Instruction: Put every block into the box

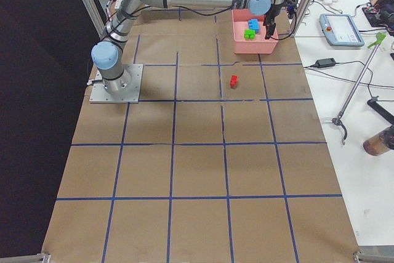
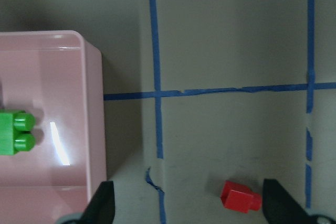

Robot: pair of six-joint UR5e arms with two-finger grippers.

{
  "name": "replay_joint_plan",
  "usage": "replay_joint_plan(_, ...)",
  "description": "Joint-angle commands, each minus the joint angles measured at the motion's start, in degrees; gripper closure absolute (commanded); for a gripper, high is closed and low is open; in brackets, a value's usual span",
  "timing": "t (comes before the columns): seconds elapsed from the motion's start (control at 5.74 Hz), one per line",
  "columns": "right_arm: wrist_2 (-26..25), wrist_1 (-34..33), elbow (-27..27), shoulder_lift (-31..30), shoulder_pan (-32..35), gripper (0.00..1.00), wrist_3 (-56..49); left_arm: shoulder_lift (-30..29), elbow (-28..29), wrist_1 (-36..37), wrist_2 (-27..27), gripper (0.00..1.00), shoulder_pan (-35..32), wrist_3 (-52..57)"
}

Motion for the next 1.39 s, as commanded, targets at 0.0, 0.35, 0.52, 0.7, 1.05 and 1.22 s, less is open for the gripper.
replay_joint_plan(0.0, -0.58, -0.99, 8.9, -4.33, -6.1, 0.01, -9.54, 5.07, -0.15, -3.09, -1.6, 1.0, -7.59, -13.24)
replay_joint_plan(0.35, -0.58, -6.0, 15.87, -5.5, -8.75, 0.01, -22.04, 5.72, 1.6, -2.24, -1.95, 1.0, -22.08, -40.77)
replay_joint_plan(0.52, -0.67, -6.01, 17.56, -5.5, -8.94, 0.01, -26.26, 4.5, 4.39, -2.14, -2.04, 1.0, -27.81, -51.28)
replay_joint_plan(0.7, -0.58, -6.01, 19.4, -5.5, -8.94, 0.01, -32.75, 1.01, 10.08, -2.23, -2.13, 1.0, -34.04, -61.04)
replay_joint_plan(1.05, -0.58, -9.23, 25.62, -5.59, -8.85, 0.01, -45.14, -7.08, 19.49, -2.31, -3.43, 0.77, -39.63, -70.0)
replay_joint_plan(1.22, -0.67, -17.18, 30.62, -5.67, -8.85, 0.01, -49.64, -7.46, 19.97, -2.23, -4.23, 0.19, -39.64, -69.06)
